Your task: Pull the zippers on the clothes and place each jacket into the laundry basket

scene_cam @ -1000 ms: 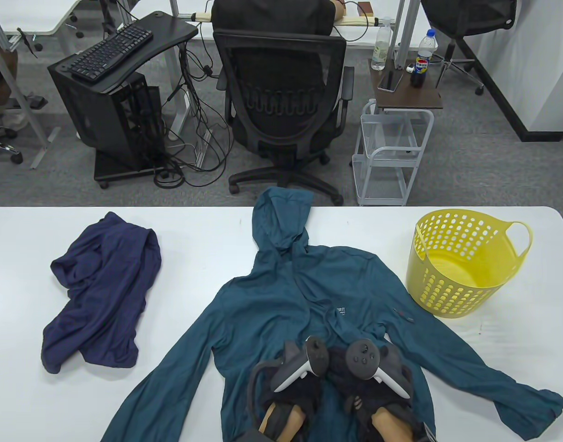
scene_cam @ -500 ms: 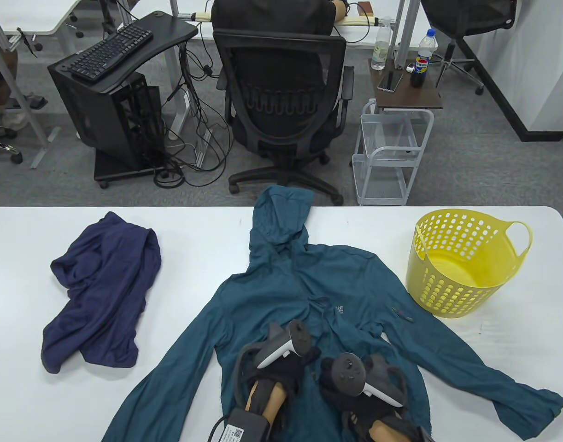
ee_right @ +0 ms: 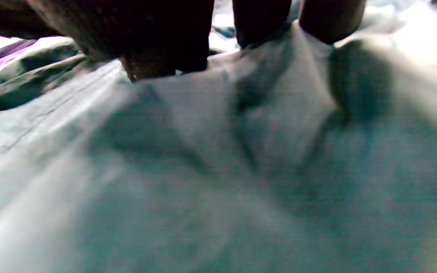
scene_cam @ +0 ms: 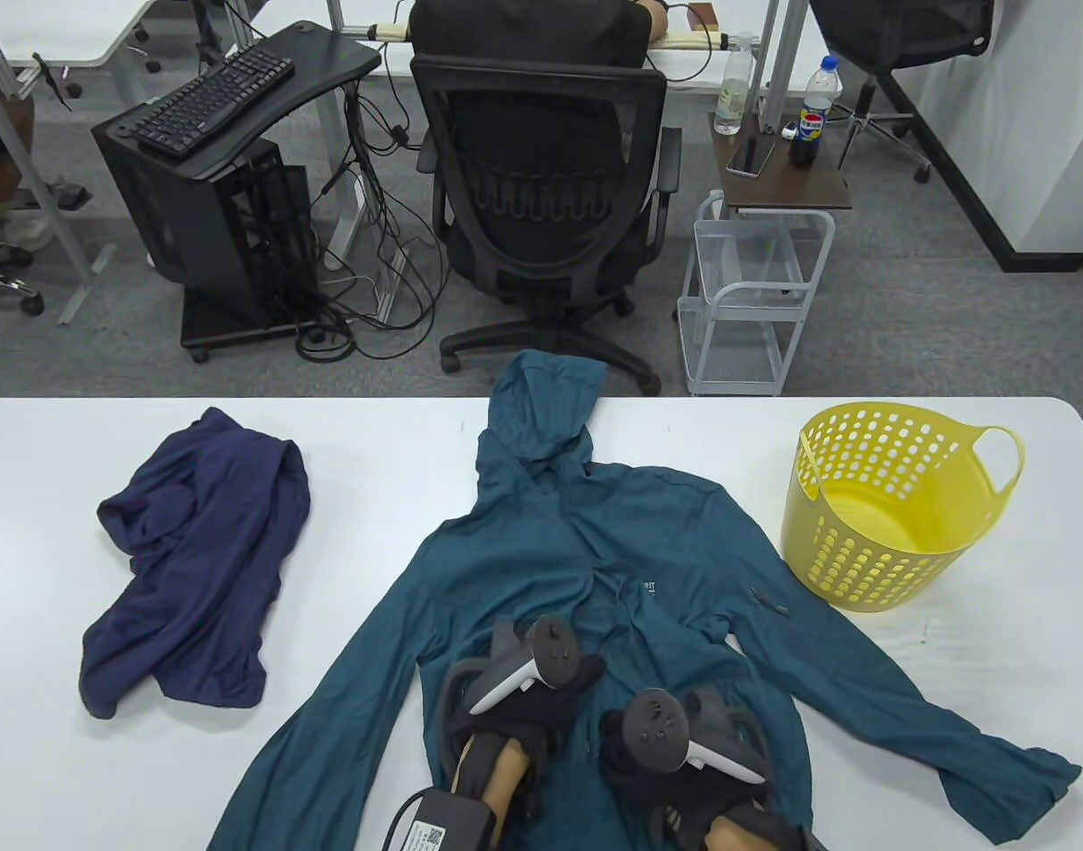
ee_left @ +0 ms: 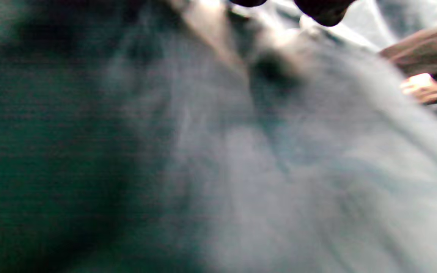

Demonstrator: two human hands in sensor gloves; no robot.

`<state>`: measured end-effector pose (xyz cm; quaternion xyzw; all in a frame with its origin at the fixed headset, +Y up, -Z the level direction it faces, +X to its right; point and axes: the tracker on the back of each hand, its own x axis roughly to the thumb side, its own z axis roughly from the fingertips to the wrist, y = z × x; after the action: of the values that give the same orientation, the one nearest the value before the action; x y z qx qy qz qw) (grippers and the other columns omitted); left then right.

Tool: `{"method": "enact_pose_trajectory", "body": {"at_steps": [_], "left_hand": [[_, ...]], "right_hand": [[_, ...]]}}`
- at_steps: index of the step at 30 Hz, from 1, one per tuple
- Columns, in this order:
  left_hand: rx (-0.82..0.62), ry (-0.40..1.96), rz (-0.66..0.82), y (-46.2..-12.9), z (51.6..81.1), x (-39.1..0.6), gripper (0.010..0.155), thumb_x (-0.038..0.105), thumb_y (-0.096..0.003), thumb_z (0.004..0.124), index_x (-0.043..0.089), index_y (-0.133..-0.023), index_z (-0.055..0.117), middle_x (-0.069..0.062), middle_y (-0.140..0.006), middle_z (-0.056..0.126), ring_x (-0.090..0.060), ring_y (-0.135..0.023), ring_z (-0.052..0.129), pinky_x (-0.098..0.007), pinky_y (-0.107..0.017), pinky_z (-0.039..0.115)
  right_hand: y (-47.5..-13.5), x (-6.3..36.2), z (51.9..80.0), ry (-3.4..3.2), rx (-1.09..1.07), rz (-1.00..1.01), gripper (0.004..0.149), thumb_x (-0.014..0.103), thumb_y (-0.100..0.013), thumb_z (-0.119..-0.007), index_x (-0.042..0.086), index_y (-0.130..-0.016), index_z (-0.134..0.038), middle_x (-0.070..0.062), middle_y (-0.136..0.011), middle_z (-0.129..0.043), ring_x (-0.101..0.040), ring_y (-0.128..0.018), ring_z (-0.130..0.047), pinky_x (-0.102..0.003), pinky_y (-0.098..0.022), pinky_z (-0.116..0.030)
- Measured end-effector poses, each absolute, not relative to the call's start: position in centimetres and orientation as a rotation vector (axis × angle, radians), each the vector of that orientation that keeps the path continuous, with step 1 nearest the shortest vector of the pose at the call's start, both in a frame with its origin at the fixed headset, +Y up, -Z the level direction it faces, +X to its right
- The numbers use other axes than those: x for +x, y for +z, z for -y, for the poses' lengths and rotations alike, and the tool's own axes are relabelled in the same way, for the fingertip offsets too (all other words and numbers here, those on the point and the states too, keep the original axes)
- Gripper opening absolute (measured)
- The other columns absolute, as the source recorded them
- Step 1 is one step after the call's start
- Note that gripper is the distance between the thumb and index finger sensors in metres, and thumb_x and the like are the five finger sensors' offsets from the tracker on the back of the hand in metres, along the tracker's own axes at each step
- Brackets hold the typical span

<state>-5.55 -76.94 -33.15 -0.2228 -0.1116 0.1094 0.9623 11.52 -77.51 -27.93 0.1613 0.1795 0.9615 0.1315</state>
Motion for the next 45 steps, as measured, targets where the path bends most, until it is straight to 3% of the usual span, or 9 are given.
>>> {"method": "enact_pose_trajectory", "body": {"at_steps": [4,6,8,10,12,18,30,45], "left_hand": [[-0.34,0.219,0.272,-31.4,74.8,-4.2,0.054,0.045,-0.0433,0.064,0.057,-0.096,0.06,0.01,-0.117,0.056,-0.033,-0.106,0.053,-0.062,-0.071,0.046],[-0.362,0.179,0.31,-30.7,74.6,-3.1,0.053,0.045,-0.0434,0.064,0.055,-0.096,0.062,0.009,-0.115,0.061,-0.031,-0.104,0.059,-0.061,-0.07,0.049],[-0.41,0.107,0.292,-30.6,75.2,-2.3,0.056,0.046,-0.0438,0.062,0.056,-0.098,0.053,0.012,-0.115,0.061,-0.027,-0.105,0.062,-0.059,-0.071,0.052],[-0.462,0.101,0.268,-31.0,76.2,-2.2,0.056,0.043,-0.0438,0.064,0.053,-0.098,0.055,0.011,-0.116,0.058,-0.03,-0.106,0.058,-0.061,-0.071,0.051],[-0.556,0.1,0.245,-31.4,77.4,-2.7,0.057,0.043,-0.0443,0.063,0.053,-0.099,0.05,0.013,-0.118,0.044,-0.028,-0.109,0.045,-0.061,-0.072,0.048],[-0.577,0.111,0.23,-32.1,78.5,-3.8,0.057,0.044,-0.0439,0.063,0.06,-0.096,0.047,0.02,-0.116,0.032,-0.021,-0.109,0.031,-0.058,-0.074,0.038],[-0.519,0.138,0.121,-33.7,79.5,-5.9,0.056,0.046,-0.0436,0.061,0.066,-0.093,0.043,0.025,-0.115,0.028,-0.015,-0.109,0.025,-0.056,-0.076,0.029],[-0.51,0.147,0.057,-34.8,79.8,-8.6,0.056,0.046,-0.0442,0.06,0.068,-0.092,0.041,0.025,-0.116,0.023,-0.017,-0.109,0.021,-0.055,-0.077,0.027]], "right_hand": [[-29.3,12.8,78.2,2.756,0.361,-0.432,0.044,0.045,-0.051,-0.072,0.03,-0.092,-0.079,0.009,-0.115,-0.063,-0.038,-0.105,-0.052,-0.061,-0.07,-0.054],[-29.9,13.3,78.4,2.735,0.311,-0.424,0.044,0.046,-0.051,-0.072,0.03,-0.093,-0.079,0.009,-0.116,-0.062,-0.036,-0.106,-0.05,-0.06,-0.071,-0.051],[-30.1,13.7,78.5,2.718,0.289,-0.436,0.045,0.046,-0.051,-0.072,0.03,-0.093,-0.079,0.01,-0.115,-0.062,-0.034,-0.106,-0.049,-0.059,-0.072,-0.049],[-30.1,13.9,78.5,2.714,0.306,-0.43,0.045,0.046,-0.051,-0.072,0.03,-0.093,-0.078,0.01,-0.116,-0.061,-0.035,-0.106,-0.048,-0.059,-0.072,-0.048],[-29.9,13.8,78.5,2.733,0.321,-0.418,0.045,0.045,-0.051,-0.074,0.031,-0.093,-0.077,0.009,-0.116,-0.061,-0.036,-0.106,-0.049,-0.06,-0.072,-0.049],[-29.1,12.7,77.8,2.813,0.389,-0.33,0.044,0.042,-0.05,-0.077,0.028,-0.092,-0.083,-0.001,-0.114,-0.068,-0.045,-0.102,-0.06,-0.064,-0.069,-0.053],[-26.1,9.4,76.0,2.889,0.644,-0.378,0.045,0.041,-0.05,-0.078,0.025,-0.091,-0.086,-0.002,-0.112,-0.072,-0.044,-0.104,-0.056,-0.064,-0.07,-0.05],[-24.3,6.8,76.4,2.752,0.886,-0.543,0.042,0.047,-0.049,-0.079,0.025,-0.082,-0.091,-0.004,-0.1,-0.08,-0.041,-0.1,-0.059,-0.062,-0.07,-0.053]]}}
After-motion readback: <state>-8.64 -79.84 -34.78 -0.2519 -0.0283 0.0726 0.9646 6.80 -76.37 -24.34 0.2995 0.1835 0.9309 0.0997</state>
